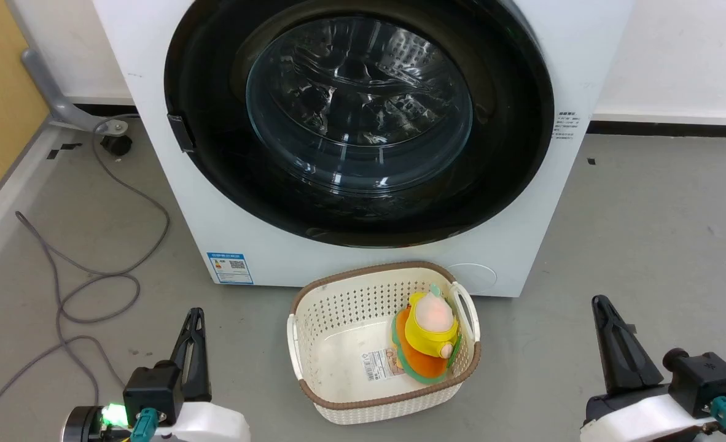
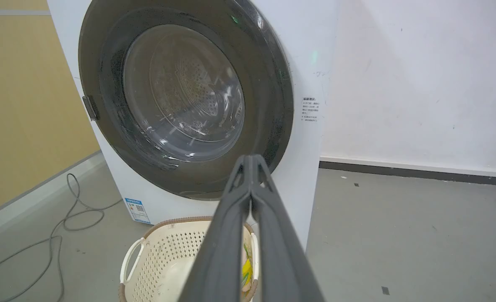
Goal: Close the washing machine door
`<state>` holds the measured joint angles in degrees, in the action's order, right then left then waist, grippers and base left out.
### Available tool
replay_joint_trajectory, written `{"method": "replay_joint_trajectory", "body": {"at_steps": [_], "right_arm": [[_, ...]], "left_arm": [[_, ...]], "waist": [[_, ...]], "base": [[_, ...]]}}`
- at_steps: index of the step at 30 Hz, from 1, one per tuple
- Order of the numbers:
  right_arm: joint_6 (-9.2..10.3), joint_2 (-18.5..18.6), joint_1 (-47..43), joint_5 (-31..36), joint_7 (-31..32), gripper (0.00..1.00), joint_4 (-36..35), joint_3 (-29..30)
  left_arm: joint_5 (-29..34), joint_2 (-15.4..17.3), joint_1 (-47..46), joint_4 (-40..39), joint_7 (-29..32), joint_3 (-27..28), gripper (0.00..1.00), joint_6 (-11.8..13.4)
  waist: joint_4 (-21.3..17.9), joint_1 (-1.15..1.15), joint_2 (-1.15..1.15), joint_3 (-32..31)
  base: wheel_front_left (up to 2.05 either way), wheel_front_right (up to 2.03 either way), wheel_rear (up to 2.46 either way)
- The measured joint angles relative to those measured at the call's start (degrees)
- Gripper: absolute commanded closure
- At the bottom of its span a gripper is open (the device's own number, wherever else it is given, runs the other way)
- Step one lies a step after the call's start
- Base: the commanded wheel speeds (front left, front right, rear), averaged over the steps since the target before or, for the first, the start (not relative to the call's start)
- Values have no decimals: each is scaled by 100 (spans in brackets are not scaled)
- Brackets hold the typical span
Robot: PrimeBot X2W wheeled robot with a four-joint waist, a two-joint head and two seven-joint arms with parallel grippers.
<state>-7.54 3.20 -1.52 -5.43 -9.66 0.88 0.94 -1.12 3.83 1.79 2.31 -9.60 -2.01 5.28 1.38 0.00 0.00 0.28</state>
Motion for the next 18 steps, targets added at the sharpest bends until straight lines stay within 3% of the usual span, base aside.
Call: {"method": "replay_joint_trajectory", "body": {"at_steps": [18], "right_arm": [[0, -1, 3, 94, 209, 100, -5, -18]], "left_arm": [[3, -29, -22, -37, 210, 44, 100, -94]], "waist": [[-31, 0, 0, -6]], "base": [[0, 0, 0]]}}
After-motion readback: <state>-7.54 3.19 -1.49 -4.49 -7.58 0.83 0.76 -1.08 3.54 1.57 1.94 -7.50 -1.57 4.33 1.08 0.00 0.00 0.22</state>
